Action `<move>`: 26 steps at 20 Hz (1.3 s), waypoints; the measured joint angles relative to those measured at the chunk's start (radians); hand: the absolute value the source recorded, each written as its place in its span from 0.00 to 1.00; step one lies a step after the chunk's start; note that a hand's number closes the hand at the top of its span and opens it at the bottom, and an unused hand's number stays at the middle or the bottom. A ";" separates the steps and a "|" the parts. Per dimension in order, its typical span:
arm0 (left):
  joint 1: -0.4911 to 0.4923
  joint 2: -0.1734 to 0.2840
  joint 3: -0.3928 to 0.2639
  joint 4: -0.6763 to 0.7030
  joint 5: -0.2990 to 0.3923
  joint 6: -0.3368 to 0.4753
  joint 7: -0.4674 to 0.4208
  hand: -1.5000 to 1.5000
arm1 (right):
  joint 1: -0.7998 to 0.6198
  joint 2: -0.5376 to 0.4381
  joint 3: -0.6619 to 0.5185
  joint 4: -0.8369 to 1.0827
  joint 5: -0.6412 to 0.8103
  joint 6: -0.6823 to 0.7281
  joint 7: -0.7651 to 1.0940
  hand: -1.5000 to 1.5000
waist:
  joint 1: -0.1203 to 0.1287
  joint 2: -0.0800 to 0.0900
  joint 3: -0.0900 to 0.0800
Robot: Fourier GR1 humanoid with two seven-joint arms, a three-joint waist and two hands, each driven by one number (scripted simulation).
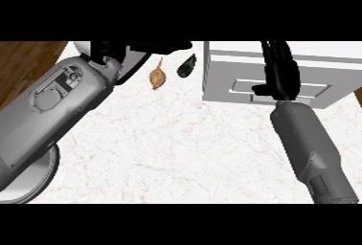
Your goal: Pick up the can, place it into the drawer and close the drawer
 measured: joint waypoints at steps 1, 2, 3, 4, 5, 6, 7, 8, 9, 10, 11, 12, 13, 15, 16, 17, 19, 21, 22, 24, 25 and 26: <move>0.020 -0.002 -0.003 -0.015 -0.005 0.003 -0.005 0.00 | -0.025 -0.003 -0.010 0.033 -0.003 -0.009 -0.004 0.00 | 0.003 0.003 0.002; 0.042 0.005 -0.007 -0.046 -0.008 0.008 -0.003 0.00 | -0.046 -0.005 -0.016 0.064 -0.001 -0.018 -0.002 0.00 | 0.008 0.004 0.004; 0.057 0.010 -0.006 -0.061 -0.010 0.010 -0.002 0.00 | -0.069 -0.006 -0.023 0.093 -0.002 -0.029 -0.004 0.00 | 0.011 0.007 0.005; 0.070 0.013 -0.003 -0.069 -0.012 0.007 -0.006 0.00 | -0.085 -0.005 -0.030 0.119 -0.002 -0.044 -0.002 0.00 | 0.009 0.008 0.006; 0.084 0.015 -0.001 -0.078 -0.015 0.008 -0.008 0.00 | -0.099 -0.004 -0.036 0.142 -0.004 -0.056 -0.002 0.00 | 0.007 0.008 0.007; 0.094 0.020 0.001 -0.091 -0.017 0.006 -0.009 0.00 | -0.111 -0.004 -0.041 0.161 -0.007 -0.067 -0.004 0.00 | 0.006 0.007 0.008; 0.113 0.021 -0.004 -0.107 -0.025 0.013 -0.014 0.00 | -0.119 -0.005 -0.045 0.180 -0.004 -0.085 -0.004 0.00 | 0.006 0.005 0.007; 0.122 0.021 -0.006 -0.120 -0.031 0.017 -0.015 0.00 | -0.135 -0.011 -0.050 0.196 -0.004 -0.093 -0.004 0.00 | 0.008 0.006 0.006; 0.139 0.026 -0.006 -0.136 -0.031 0.015 -0.017 0.00 | -0.153 -0.015 -0.053 0.215 -0.001 -0.095 0.002 0.00 | 0.010 0.007 0.007; 0.147 0.027 -0.008 -0.148 -0.037 0.020 -0.015 0.00 | -0.172 -0.019 -0.055 0.237 0.004 -0.092 0.008 0.00 | 0.011 0.008 0.007; 0.149 0.032 -0.006 -0.156 -0.039 0.017 -0.011 0.00 | -0.195 -0.025 -0.057 0.258 0.007 -0.082 0.010 0.00 | 0.011 0.011 0.008; 0.159 0.035 -0.005 -0.164 -0.040 0.015 -0.012 0.00 | -0.214 -0.033 -0.062 0.276 0.006 -0.072 0.009 0.00 | 0.015 0.015 0.008; 0.177 0.034 -0.004 -0.171 -0.042 0.013 -0.023 0.00 | -0.231 -0.034 -0.063 0.294 0.009 -0.068 0.010 0.00 | 0.013 0.017 0.009; 0.194 0.047 0.003 -0.187 -0.046 0.005 -0.026 0.00 | -0.257 -0.039 -0.067 0.327 0.015 -0.061 0.012 0.00 | 0.013 0.020 0.009; 0.198 0.054 0.005 -0.194 -0.048 0.000 -0.026 0.00 | -0.266 -0.044 -0.073 0.339 0.010 -0.057 0.005 0.00 | 0.014 0.022 0.010; 0.199 0.057 0.007 -0.199 -0.051 0.001 -0.023 0.00 | -0.273 -0.048 -0.080 0.349 0.003 -0.054 -0.004 0.00 | 0.016 0.023 0.010; 0.212 0.066 0.008 -0.219 -0.055 0.001 -0.018 0.00 | -0.293 -0.054 -0.084 0.374 0.004 -0.036 -0.010 0.00 | 0.016 0.025 0.012; 0.233 0.066 0.008 -0.232 -0.063 0.003 -0.028 0.00 | -0.304 -0.058 -0.094 0.390 -0.006 -0.025 -0.034 0.00 | 0.015 0.026 0.012; 0.238 0.066 0.009 -0.236 -0.064 0.004 -0.028 0.00 | -0.306 -0.054 -0.102 0.392 -0.014 -0.030 -0.054 0.00 | 0.011 0.027 0.012; 0.247 0.067 0.012 -0.240 -0.068 0.004 -0.031 0.00 | -0.307 -0.050 -0.130 0.387 -0.048 -0.030 -0.106 0.00 | 0.007 0.028 0.012; 0.255 0.068 0.011 -0.246 -0.069 0.003 -0.032 0.00 | -0.307 -0.048 -0.145 0.384 -0.065 -0.029 -0.131 0.00 | 0.006 0.029 0.013; 0.261 0.070 0.015 -0.245 -0.068 -0.002 -0.036 0.00 | -0.310 -0.044 -0.160 0.383 -0.083 -0.025 -0.149 0.00 | 0.003 0.029 0.013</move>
